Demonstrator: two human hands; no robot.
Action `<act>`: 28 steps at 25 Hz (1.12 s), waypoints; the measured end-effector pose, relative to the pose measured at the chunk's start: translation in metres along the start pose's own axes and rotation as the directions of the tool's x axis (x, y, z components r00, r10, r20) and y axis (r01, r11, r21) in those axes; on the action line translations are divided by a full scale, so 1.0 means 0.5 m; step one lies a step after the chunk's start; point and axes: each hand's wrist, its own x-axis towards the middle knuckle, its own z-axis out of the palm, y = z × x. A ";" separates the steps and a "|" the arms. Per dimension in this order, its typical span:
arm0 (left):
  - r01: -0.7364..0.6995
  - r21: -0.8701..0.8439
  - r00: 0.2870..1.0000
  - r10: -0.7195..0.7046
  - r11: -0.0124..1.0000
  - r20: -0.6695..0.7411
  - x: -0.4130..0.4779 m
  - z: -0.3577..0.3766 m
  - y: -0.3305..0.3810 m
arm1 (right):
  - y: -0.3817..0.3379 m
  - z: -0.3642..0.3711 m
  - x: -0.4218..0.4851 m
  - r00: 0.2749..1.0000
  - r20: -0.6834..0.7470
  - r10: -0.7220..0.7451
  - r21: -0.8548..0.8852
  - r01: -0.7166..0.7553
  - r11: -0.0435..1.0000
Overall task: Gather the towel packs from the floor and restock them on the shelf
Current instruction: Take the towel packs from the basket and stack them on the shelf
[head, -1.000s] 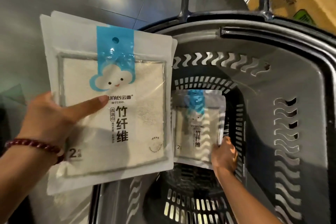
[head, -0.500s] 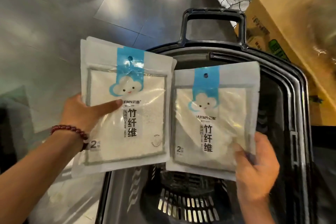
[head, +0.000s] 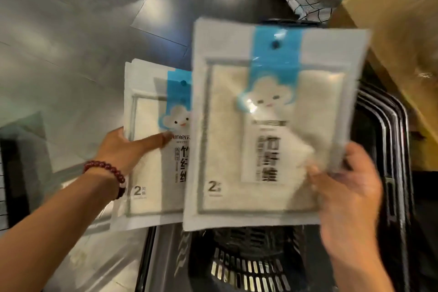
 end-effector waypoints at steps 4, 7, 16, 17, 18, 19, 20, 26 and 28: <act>0.007 -0.069 0.998 -0.011 0.998 -0.069 -0.006 0.007 0.003 | 0.064 0.103 -0.019 0.964 0.220 0.151 -0.310 -0.078 0.947; -0.019 -0.184 0.991 0.042 0.983 0.125 -0.021 0.007 -0.006 | 0.106 0.142 -0.043 0.938 0.279 0.204 -0.324 -0.108 0.940; -0.145 0.047 0.983 0.139 0.988 0.116 -0.055 0.096 -0.034 | 0.268 -0.027 0.012 0.909 -0.189 0.370 -0.425 -0.416 0.804; -0.147 0.050 0.983 0.141 0.988 0.117 -0.059 0.109 -0.040 | 0.288 -0.050 0.021 0.899 -0.202 0.389 -0.477 -0.437 0.763; -0.172 0.091 0.981 0.162 0.981 0.104 -0.059 0.122 -0.045 | 0.307 -0.069 0.031 0.893 -0.204 0.401 -0.527 -0.445 0.724; -0.214 0.173 0.976 0.201 0.961 0.088 -0.056 0.132 -0.049 | 0.325 -0.083 0.041 0.891 -0.201 0.407 -0.581 -0.443 0.683; -0.254 0.255 0.967 0.243 0.933 0.074 -0.052 0.140 -0.051 | 0.346 -0.091 0.051 0.881 -0.203 0.427 -0.643 -0.449 0.621; -0.337 0.320 0.941 0.323 0.886 0.098 -0.037 0.146 -0.072 | 0.513 -0.104 0.089 0.785 -0.191 0.589 -0.755 -0.501 0.423; -0.332 0.263 0.943 0.318 0.906 0.097 -0.031 0.140 -0.078 | 0.528 -0.094 0.088 0.805 -0.209 0.555 -0.806 -0.464 0.369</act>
